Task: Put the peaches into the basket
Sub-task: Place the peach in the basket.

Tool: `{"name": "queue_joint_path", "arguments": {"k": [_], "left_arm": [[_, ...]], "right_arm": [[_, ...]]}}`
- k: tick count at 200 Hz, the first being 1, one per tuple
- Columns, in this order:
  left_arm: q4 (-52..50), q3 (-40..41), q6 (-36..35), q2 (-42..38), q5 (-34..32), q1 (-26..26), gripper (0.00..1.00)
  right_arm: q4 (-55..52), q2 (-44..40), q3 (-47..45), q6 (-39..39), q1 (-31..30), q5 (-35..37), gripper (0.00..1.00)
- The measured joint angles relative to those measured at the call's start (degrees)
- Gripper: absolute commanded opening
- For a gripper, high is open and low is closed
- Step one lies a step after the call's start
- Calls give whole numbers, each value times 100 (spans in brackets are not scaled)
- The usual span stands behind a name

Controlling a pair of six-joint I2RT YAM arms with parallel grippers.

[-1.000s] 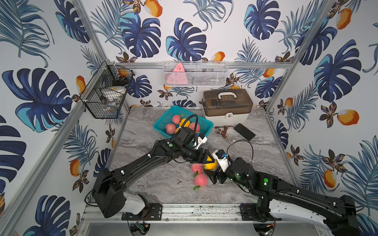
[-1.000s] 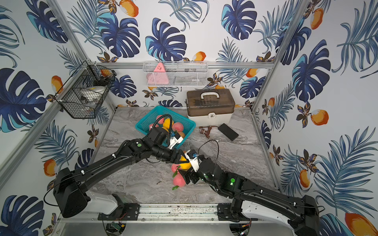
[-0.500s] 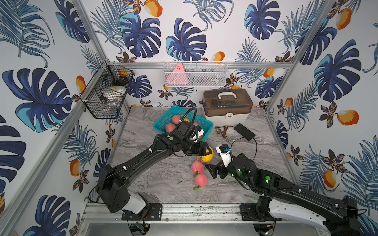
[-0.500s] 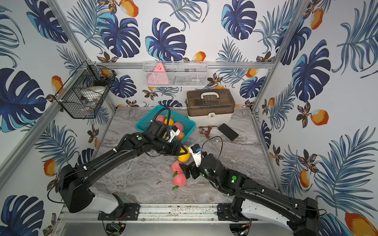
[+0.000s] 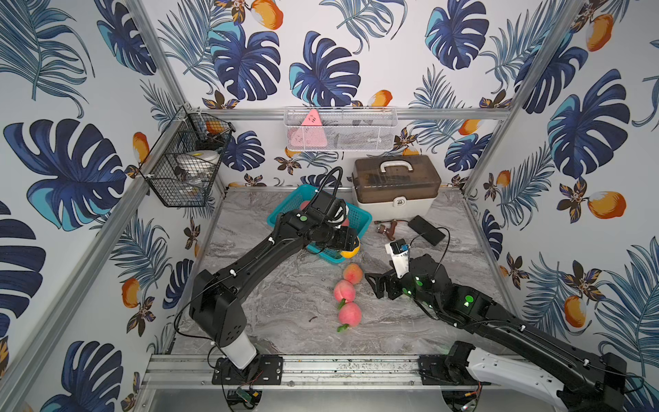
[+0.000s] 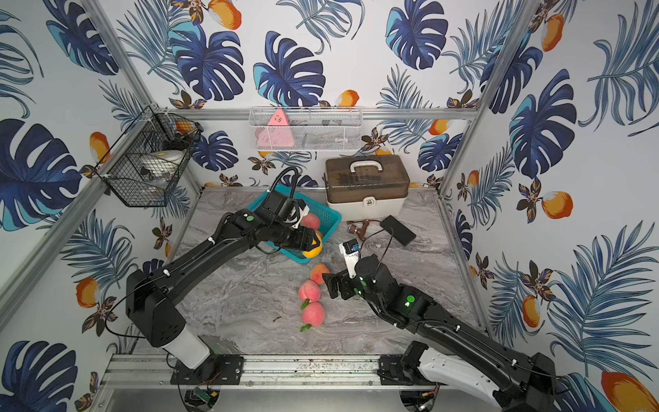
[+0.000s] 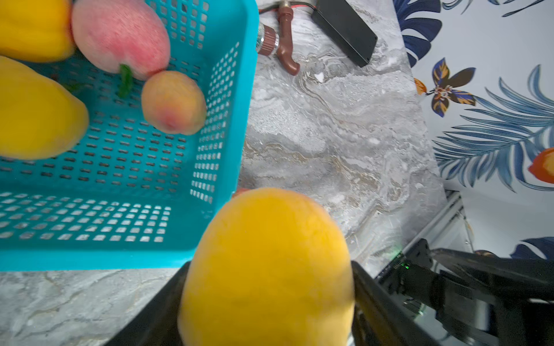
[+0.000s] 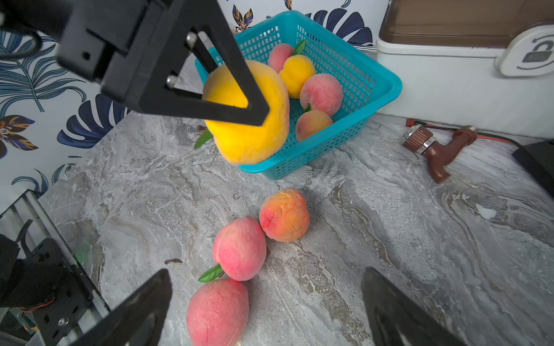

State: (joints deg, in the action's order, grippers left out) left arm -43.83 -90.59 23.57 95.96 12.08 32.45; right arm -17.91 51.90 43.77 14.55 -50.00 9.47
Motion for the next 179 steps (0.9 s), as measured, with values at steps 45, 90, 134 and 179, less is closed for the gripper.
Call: {"name": "queue_joint_path", "arguments": {"k": [45,90,134,179], "left_arm": [[-81,-483,-229,474,-695,-61,72],[-103,-728,-291,863,-1106,-92,74],[-59,-531,-289,1027,-1287,-304,74],[59,-361,-293,1226,-1453,-302,73]], "right_arm": [[-11,205,136,-11,210,-321,100],[-15,302,186,-68,328,-503,100],[-15,424,275,-155,509,-745,100],[-20,407,245,-192,739,-898,100]]}}
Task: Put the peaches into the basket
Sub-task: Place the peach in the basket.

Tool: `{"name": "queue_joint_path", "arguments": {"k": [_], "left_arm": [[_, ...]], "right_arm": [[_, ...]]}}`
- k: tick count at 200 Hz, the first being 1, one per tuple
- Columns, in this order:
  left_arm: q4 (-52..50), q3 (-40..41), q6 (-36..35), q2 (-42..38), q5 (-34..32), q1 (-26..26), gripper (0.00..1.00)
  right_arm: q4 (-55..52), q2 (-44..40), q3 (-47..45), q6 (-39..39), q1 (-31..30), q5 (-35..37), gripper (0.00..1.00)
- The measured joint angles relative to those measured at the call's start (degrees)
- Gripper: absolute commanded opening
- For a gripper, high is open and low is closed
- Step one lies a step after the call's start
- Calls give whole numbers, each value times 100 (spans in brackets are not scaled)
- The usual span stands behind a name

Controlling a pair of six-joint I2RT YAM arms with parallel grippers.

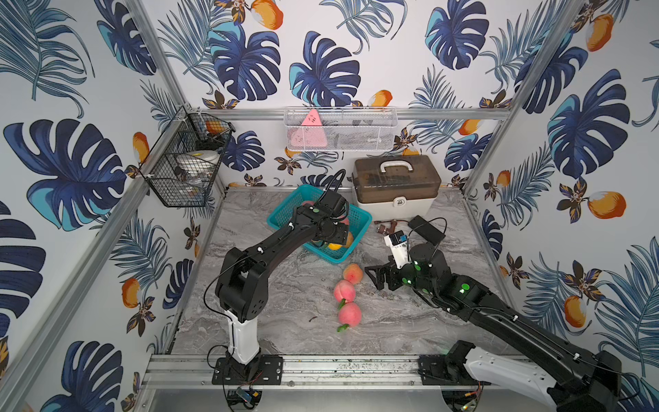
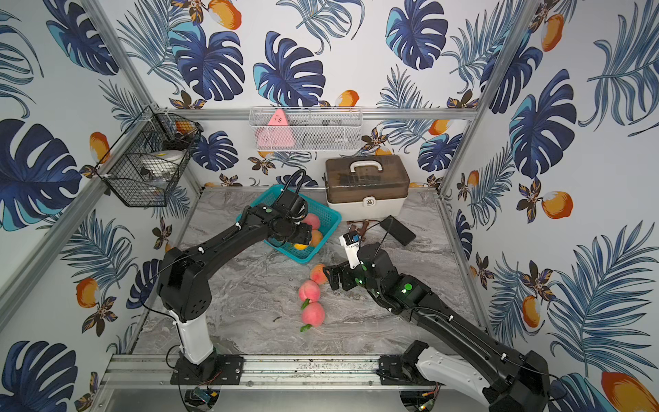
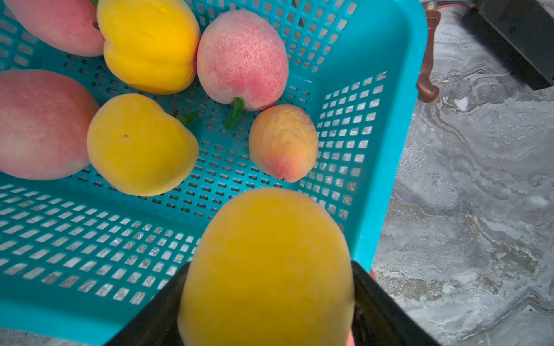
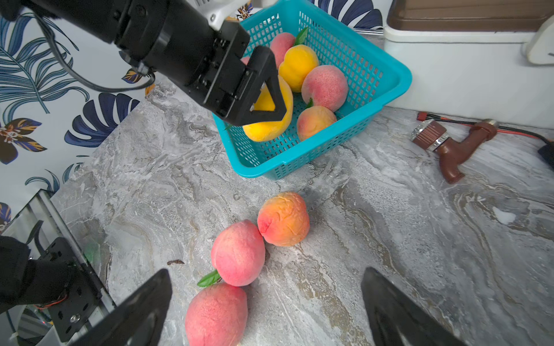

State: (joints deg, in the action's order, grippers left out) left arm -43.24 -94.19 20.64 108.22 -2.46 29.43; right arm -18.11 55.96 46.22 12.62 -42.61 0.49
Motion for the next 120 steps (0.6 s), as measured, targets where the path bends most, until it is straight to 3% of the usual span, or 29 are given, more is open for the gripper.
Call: {"name": "queue_joint_path", "arguments": {"k": [120], "left_arm": [[-13,2,-131,385,-310,-2,75]], "right_arm": [[11,103,-208,2,186,-295,100]]}}
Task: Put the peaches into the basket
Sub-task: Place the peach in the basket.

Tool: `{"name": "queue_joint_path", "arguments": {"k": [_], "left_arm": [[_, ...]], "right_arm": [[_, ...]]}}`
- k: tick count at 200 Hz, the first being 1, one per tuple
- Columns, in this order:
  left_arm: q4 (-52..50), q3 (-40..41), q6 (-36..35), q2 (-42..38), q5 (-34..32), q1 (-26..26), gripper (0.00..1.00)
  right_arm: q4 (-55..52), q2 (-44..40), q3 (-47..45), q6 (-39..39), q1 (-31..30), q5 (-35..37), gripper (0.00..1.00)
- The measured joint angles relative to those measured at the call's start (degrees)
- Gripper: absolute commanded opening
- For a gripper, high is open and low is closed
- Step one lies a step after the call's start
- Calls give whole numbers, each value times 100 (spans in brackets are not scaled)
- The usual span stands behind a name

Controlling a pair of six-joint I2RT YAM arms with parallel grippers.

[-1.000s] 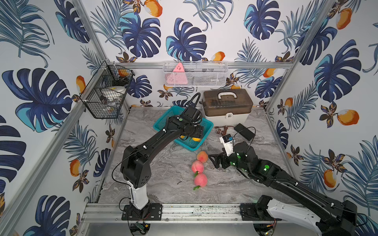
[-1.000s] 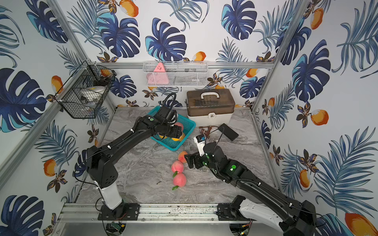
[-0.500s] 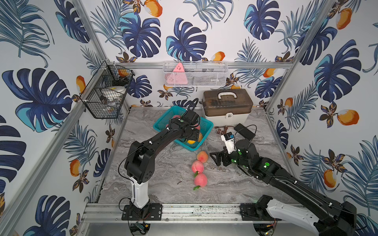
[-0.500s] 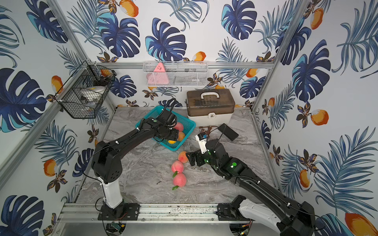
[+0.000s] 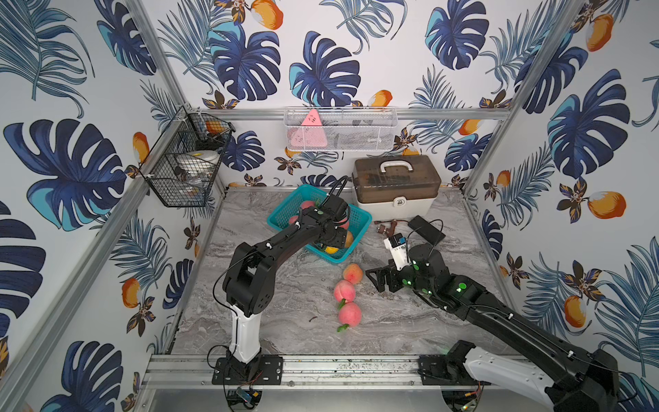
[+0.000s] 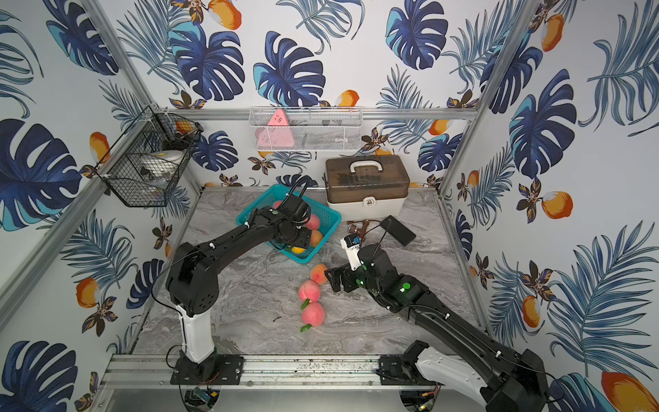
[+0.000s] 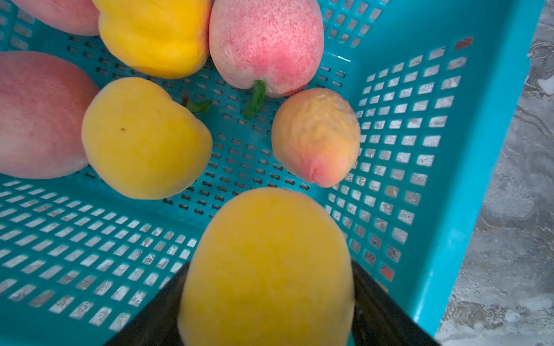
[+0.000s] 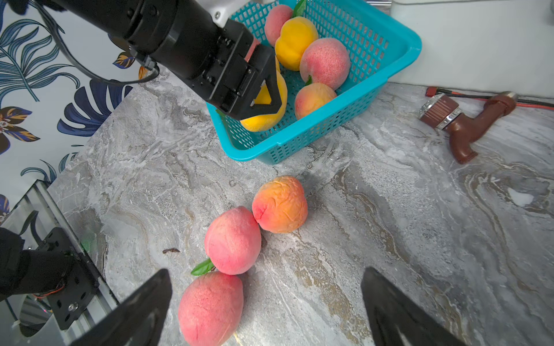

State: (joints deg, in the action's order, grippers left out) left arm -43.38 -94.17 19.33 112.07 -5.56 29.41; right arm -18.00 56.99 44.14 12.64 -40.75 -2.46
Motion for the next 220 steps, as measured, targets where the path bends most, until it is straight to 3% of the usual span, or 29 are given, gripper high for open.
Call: {"name": "queue_joint_path", "arguments": {"k": [220], "left_arm": [[-114,-39,-125,511,-57,0,77]], "right_arm": [[-2,-437,-306,140,153,44,100]]}}
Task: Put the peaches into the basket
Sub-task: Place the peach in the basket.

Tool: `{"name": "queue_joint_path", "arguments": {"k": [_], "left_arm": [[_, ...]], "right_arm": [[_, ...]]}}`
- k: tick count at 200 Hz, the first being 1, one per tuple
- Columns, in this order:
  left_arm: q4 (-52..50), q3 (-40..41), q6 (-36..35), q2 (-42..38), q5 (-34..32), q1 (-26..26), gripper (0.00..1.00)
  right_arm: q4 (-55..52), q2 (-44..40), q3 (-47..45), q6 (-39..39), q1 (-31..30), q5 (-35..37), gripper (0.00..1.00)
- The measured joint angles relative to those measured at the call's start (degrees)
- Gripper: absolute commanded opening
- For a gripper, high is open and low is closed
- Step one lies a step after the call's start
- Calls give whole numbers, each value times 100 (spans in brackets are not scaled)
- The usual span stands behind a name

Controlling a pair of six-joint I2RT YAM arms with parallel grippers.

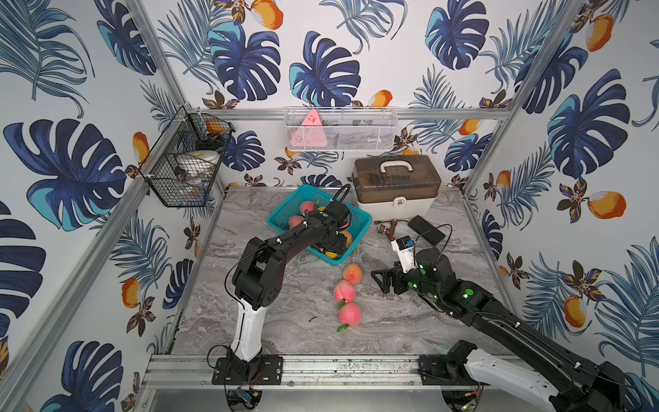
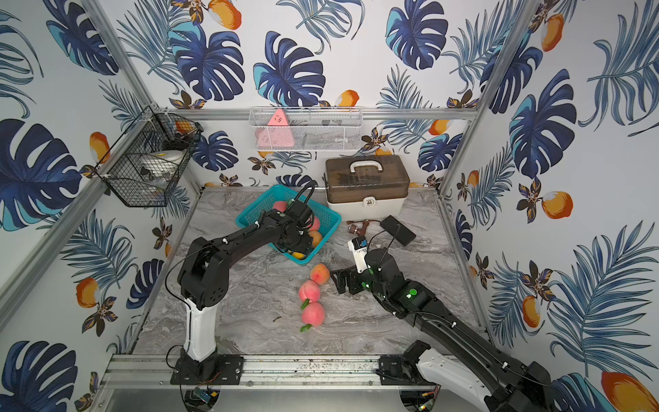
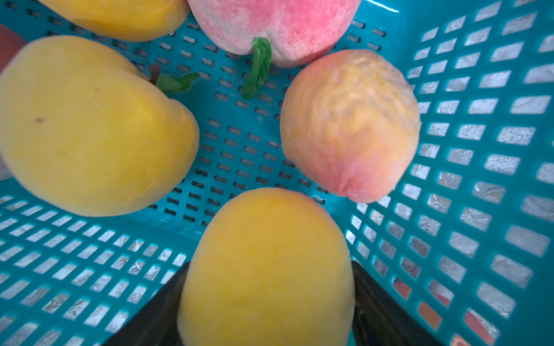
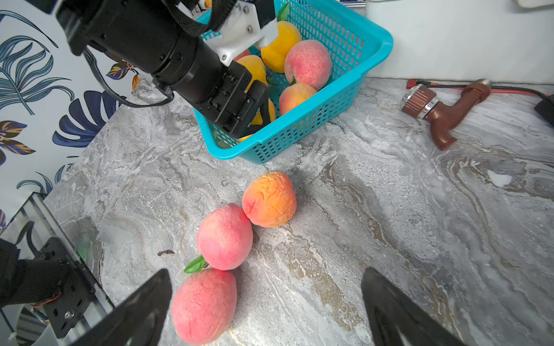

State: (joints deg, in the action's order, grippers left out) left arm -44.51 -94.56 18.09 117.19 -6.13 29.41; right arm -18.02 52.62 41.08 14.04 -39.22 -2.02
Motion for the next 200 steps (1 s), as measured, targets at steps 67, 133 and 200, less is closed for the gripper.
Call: {"name": "queue_joint_path", "arguments": {"k": [67,133,200], "left_arm": [[15,33,2,33,2,-4,83],[17,72,17,-44,22,-4,84],[68,402,146,-640,83,-2,84]], "right_arm": [[-2,4,-44,0,26,-17,100],[0,59,-44,0,39,-79,100],[-4,131,-4,0,59,-192,100]]}}
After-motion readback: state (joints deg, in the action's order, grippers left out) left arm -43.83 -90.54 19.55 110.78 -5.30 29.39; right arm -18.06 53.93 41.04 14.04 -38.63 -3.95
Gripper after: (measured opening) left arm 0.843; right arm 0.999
